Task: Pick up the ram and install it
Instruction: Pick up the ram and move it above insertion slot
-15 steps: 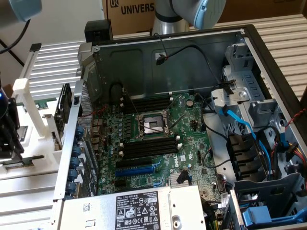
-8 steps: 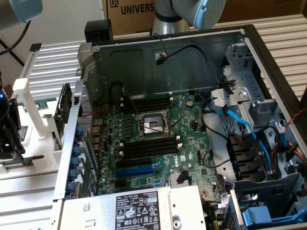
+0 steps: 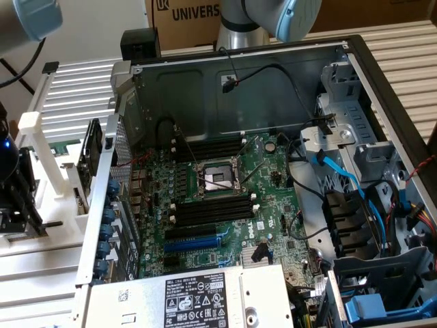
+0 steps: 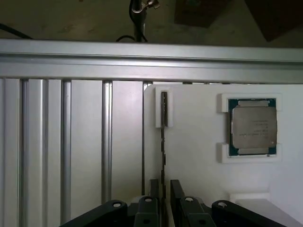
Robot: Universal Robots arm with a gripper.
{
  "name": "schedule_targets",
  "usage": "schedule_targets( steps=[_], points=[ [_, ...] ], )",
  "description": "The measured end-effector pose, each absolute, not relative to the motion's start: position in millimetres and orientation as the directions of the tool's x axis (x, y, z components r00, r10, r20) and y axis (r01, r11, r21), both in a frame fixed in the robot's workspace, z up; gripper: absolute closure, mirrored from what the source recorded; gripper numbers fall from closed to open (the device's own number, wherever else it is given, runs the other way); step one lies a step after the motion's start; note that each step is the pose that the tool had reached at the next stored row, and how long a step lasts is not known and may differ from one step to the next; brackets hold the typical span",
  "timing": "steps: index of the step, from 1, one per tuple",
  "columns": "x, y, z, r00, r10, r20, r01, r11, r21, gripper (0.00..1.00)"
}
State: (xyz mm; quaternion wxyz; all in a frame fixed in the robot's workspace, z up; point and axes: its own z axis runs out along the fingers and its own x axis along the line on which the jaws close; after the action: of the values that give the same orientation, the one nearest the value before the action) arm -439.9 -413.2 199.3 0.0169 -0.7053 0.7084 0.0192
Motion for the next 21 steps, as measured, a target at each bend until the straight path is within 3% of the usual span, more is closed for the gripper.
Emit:
schedule_targets(
  steps=[7, 8, 9, 17, 21],
  points=[
    [-439.7, -413.2, 199.2, -0.004, -0.999, -0.051, -1.0, 0.004, 0.004, 0.76],
    [-439.8, -413.2, 199.2, -0.004, -0.999, -0.051, -1.0, 0.004, 0.004, 0.88],
    [-439.7, -413.2, 199.2, -0.004, -0.999, -0.051, -1.0, 0.004, 0.004, 0.88],
    [-440.8, -413.6, 255.6, -0.021, -0.998, -0.051, -1.0, 0.021, 0.004, 0.88],
    [-440.8, -413.6, 267.9, -0.024, -0.998, -0.051, -1.0, 0.024, 0.003, 0.88]
  ],
)
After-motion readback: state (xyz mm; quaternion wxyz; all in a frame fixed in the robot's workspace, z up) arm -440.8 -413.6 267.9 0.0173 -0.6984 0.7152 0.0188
